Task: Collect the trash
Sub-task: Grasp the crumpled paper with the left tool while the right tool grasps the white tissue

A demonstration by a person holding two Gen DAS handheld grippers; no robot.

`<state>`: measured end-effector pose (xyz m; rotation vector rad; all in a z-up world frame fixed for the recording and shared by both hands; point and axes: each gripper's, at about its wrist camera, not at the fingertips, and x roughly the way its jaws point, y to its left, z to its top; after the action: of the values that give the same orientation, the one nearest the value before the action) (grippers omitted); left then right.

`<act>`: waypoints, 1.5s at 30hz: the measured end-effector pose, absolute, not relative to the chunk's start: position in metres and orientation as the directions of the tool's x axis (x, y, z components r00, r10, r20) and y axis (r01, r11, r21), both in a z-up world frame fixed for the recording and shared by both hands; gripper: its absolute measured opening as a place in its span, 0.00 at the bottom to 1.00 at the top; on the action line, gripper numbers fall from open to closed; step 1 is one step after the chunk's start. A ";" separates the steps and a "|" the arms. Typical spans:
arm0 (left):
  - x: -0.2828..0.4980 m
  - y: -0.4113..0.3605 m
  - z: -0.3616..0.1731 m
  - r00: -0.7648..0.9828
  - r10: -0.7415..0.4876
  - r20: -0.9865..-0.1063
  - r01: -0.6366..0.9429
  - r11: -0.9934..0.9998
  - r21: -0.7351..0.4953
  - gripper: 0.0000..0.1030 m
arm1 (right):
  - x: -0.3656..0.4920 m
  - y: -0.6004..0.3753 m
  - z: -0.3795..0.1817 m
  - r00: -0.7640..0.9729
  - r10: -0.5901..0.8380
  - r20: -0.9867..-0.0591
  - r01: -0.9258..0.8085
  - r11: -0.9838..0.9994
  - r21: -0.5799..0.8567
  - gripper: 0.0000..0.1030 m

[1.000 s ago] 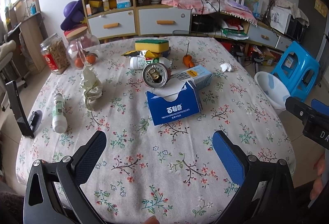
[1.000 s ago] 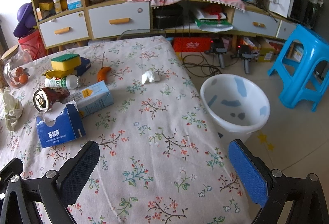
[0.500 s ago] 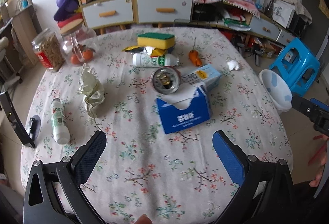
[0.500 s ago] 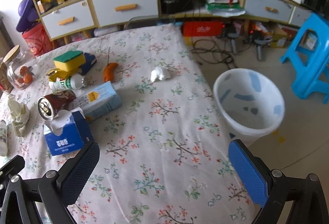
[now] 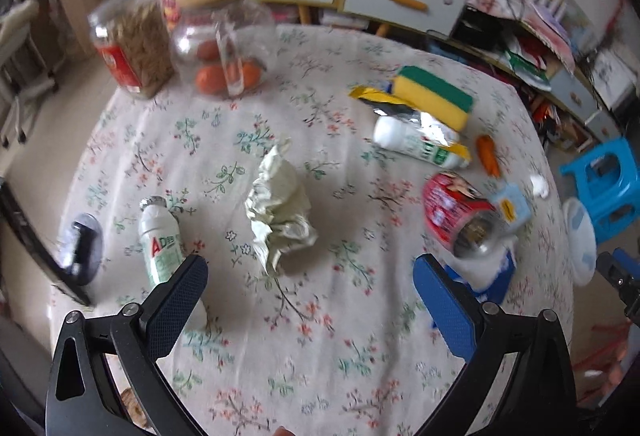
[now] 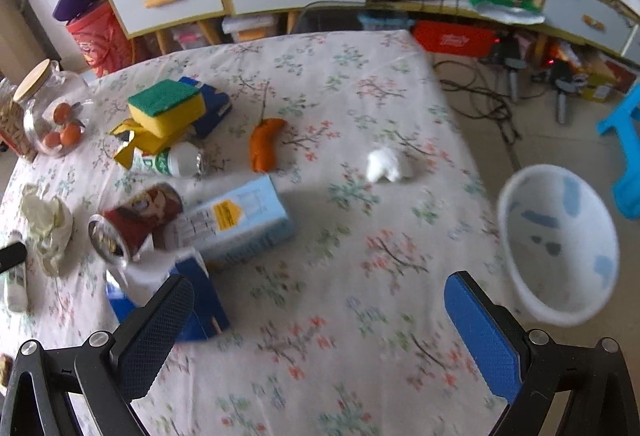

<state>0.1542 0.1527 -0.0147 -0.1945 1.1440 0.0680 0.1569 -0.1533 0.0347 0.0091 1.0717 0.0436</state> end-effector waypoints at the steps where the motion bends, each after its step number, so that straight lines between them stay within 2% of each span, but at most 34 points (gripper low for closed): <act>1: 0.158 0.158 -0.020 0.406 -0.058 -0.912 -0.161 0.978 -0.134 0.98 | 0.167 -0.154 0.032 0.473 0.042 -0.880 -0.019 0.999 0.038 1.00; 5: 0.180 0.175 -0.045 0.357 -0.114 -0.927 -0.197 0.961 -0.195 0.89 | 0.194 -0.166 0.021 0.454 0.052 -0.889 0.031 0.997 0.074 1.00; 7: 0.189 0.178 -0.053 0.344 -0.120 -0.931 -0.208 0.957 -0.201 0.88 | 0.207 -0.174 0.013 0.437 0.061 -0.898 0.061 0.993 0.097 1.00; 10: 0.200 0.182 -0.068 0.315 -0.135 -0.939 -0.231 0.949 -0.214 0.81 | 0.225 -0.188 -0.002 0.399 0.052 -0.915 0.109 0.989 0.104 1.00; 13: 0.208 0.186 -0.080 0.295 -0.124 -0.948 -0.257 0.945 -0.204 0.70 | 0.238 -0.204 -0.015 0.378 0.051 -0.924 0.153 0.981 0.116 0.97; 15: 0.211 0.188 -0.088 0.287 -0.167 -0.943 -0.267 0.932 -0.246 0.54 | 0.245 -0.213 -0.021 0.383 0.049 -0.922 0.181 0.975 0.127 0.93; 18: 0.214 0.187 -0.091 0.296 -0.196 -0.935 -0.261 0.925 -0.277 0.46 | 0.256 -0.223 -0.030 0.392 0.047 -0.919 0.209 0.968 0.139 0.86; 23: 0.216 0.174 -0.082 0.326 -0.206 -0.923 -0.218 0.933 -0.285 0.43 | 0.271 -0.223 -0.050 0.368 0.053 -0.928 0.198 0.971 0.134 0.68; 33: 0.209 0.160 -0.063 0.364 -0.184 -0.913 -0.169 0.951 -0.259 0.42 | 0.283 -0.221 -0.071 0.360 0.002 -0.933 0.165 0.984 0.066 0.49; 35: 0.204 0.159 -0.059 0.373 -0.184 -0.909 -0.165 0.951 -0.260 0.42 | 0.283 -0.218 -0.071 0.362 -0.031 -0.932 0.145 0.989 0.023 0.35; 37: 0.199 0.159 -0.055 0.382 -0.186 -0.905 -0.159 0.952 -0.263 0.42 | 0.282 -0.215 -0.072 0.363 -0.057 -0.930 0.128 0.992 -0.011 0.26; 45: 0.181 0.154 -0.038 0.418 -0.206 -0.885 -0.144 0.947 -0.288 0.42 | 0.268 -0.220 -0.055 0.356 -0.002 -0.934 0.135 0.990 0.049 0.23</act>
<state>0.1813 0.1539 -0.0375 -0.3447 1.1453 -0.0400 0.2677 -0.2196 -0.0547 0.1247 1.2044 -0.0885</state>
